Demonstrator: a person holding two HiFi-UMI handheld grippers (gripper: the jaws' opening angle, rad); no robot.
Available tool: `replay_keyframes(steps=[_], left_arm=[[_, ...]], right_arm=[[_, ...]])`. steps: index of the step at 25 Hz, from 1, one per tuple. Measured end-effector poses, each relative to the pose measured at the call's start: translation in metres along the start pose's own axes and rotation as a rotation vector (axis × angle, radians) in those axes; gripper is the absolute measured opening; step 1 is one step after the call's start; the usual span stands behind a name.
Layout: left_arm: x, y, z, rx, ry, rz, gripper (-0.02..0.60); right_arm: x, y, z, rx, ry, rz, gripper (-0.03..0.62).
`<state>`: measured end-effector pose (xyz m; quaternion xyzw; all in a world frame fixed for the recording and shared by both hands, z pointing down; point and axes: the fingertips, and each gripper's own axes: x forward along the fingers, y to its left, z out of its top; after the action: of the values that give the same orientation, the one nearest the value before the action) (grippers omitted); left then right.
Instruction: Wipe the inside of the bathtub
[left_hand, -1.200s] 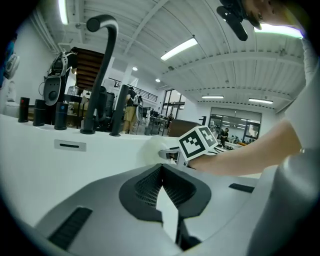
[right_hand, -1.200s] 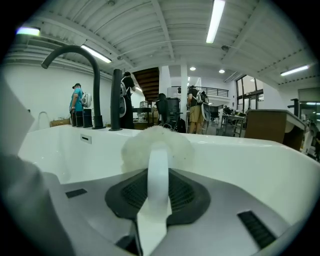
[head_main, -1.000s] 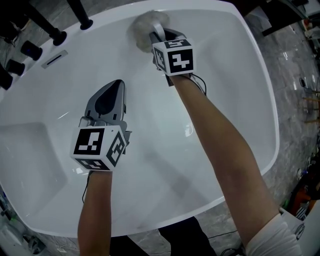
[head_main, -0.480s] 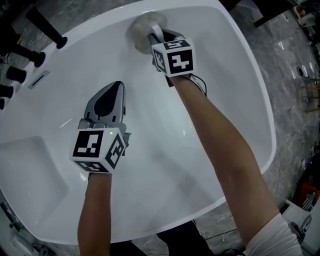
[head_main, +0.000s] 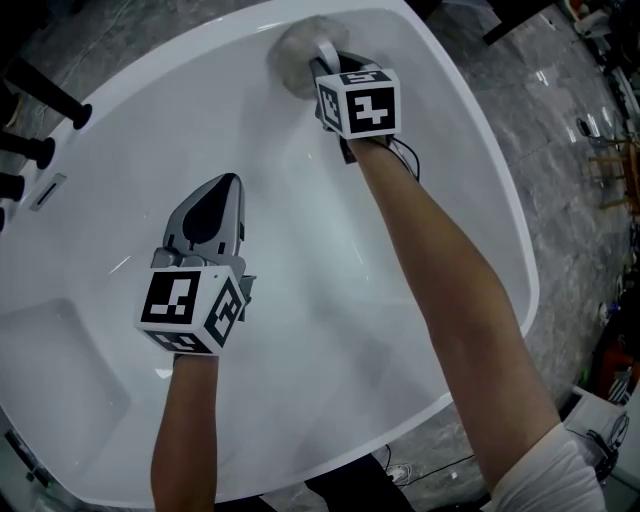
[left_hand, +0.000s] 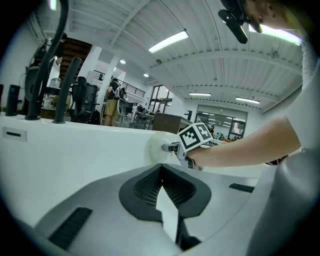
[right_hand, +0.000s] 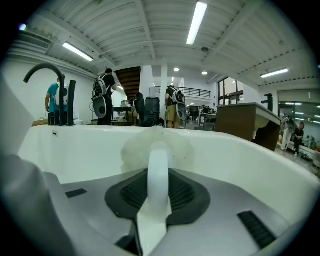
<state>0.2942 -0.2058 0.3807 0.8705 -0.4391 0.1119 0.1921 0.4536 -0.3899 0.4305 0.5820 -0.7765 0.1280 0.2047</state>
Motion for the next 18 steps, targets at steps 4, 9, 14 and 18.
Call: replay_keyframes(steps=[4, 9, 14, 18], left_arm=[[0.014, -0.014, 0.002, 0.01, -0.003, -0.025, 0.011], [0.019, -0.017, -0.002, 0.014, 0.006, -0.033, 0.011], [0.02, -0.013, -0.004, 0.014, 0.009, -0.03, 0.011], [0.022, -0.016, -0.006, 0.016, 0.012, -0.038, 0.011]], right_arm=[[0.0, -0.013, -0.001, -0.023, 0.001, 0.001, 0.098], [0.001, -0.032, -0.004, -0.023, 0.003, -0.011, 0.098], [0.003, -0.05, -0.009, 0.009, 0.007, -0.033, 0.097], [-0.002, -0.073, -0.007, 0.046, 0.001, -0.086, 0.098]])
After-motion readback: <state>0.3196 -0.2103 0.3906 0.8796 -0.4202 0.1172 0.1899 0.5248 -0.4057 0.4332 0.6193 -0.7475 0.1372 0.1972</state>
